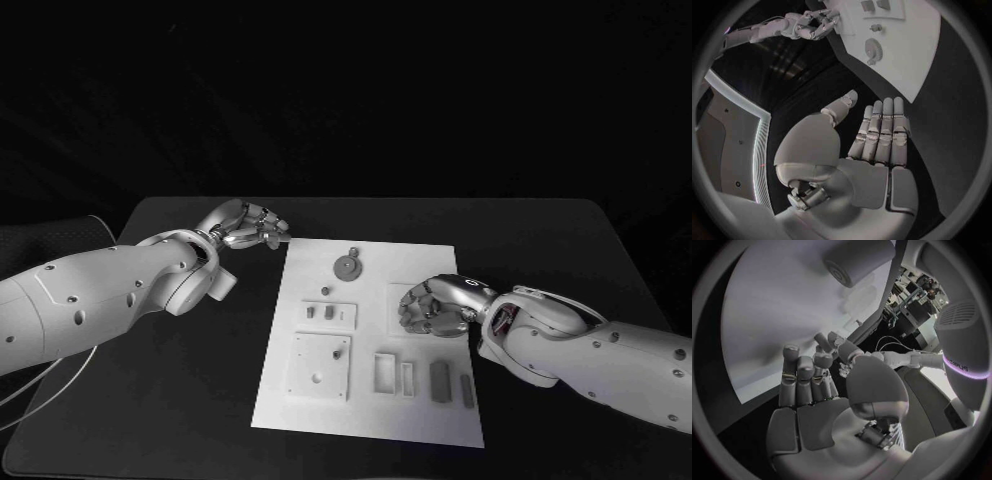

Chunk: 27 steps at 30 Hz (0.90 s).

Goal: Assemble the parts on the task board

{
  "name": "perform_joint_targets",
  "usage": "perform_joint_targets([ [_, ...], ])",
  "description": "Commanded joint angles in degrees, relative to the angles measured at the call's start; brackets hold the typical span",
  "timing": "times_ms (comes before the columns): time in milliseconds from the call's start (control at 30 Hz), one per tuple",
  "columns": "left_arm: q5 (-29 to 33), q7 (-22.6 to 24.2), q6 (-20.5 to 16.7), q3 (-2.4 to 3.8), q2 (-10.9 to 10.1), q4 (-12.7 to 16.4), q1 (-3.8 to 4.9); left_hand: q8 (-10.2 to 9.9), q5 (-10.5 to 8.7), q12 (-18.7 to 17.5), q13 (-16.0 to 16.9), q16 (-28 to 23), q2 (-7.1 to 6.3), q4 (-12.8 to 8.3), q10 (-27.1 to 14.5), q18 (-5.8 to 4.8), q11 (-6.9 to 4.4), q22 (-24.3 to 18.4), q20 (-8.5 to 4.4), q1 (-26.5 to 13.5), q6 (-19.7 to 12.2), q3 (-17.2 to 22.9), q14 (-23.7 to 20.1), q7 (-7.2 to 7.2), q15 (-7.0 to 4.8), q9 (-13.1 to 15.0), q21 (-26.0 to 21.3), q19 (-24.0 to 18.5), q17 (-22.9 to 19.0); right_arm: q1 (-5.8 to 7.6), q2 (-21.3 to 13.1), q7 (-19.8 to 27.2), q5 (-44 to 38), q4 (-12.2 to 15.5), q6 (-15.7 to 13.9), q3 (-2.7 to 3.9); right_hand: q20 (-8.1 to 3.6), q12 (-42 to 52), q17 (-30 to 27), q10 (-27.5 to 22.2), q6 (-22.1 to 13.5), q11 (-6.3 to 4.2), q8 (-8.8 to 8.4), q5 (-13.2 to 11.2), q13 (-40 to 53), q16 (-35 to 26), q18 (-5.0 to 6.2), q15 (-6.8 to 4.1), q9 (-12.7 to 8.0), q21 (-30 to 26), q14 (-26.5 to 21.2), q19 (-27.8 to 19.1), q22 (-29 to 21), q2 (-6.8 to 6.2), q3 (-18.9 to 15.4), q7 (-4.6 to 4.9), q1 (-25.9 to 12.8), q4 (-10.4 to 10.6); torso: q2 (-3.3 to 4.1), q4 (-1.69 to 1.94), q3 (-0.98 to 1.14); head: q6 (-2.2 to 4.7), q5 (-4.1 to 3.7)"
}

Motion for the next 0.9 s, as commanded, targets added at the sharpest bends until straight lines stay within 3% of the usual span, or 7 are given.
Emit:
perform_joint_targets([
  [33, 0.2, 0.8, 0.5, 0.04, 0.1, 0.2, 0.04, 0.3, 0.35, -0.4, -0.1, -0.4, -0.11, -0.1, 0.5, 0.93, 0.1, 0.1, 0.19, 0.5, -0.1, -0.3, -0.2, 0.15, 0.22, -0.1, -0.3, -0.1, 0.1, -0.11, 0.2, 0.3, -1.0, 0.0, -0.5, -0.02, -0.17, 0.2, -0.1, 0.0, 1.2, -0.3, 0.29, -0.1, -0.1, 0.3, 0.77, -0.39, 0.1, 0.4, 0.0, 0.2, 0.7, 0.45, 0.4, 0.63, 0.2, 0.0, 0.02, 0.0, 0.01, -0.09, -0.01],
  [600, 0.2, 0.8, 0.5, 0.04, 0.0, 0.2, 0.04, 0.3, 0.36, -0.4, -0.1, -0.5, -0.06, -0.1, 0.5, 0.94, 0.1, 0.1, 0.2, 0.6, 0.0, -0.3, -0.2, 0.16, 0.23, -0.1, -0.3, -0.1, 0.1, -0.15, 0.4, 0.6, -1.4, 0.0, -1.5, -0.02, -0.3, 0.0, -0.1, 0.7, 2.8, -0.85, 1.16, 0.1, -0.3, 0.4, 0.77, -0.86, 0.4, 0.6, 0.4, 0.4, 0.7, 2.27, 1.5, 0.06, -0.2, 0.0, 0.0, 0.0, 0.0, -0.2, -0.14],
  [900, 0.2, 0.8, 0.5, 0.04, 0.0, 0.2, 0.04, 0.3, 0.36, -0.4, -0.1, -0.5, -0.02, -0.2, 0.5, 0.94, 0.09, 0.1, 0.2, 0.7, 0.0, -0.2, -0.2, 0.17, 0.23, -0.1, -0.4, -0.1, 0.2, -0.15, 0.4, 0.7, -1.6, -0.1, -1.8, -0.02, -0.35, 0.0, -0.2, 0.8, 3.1, -0.94, 1.3, 0.1, -0.3, 0.4, 0.77, -0.94, 0.5, 0.7, 0.4, 0.4, 0.8, 2.49, 1.7, -0.03, -0.2, 0.0, 0.0, 0.0, 0.01, -0.21, -0.14],
])
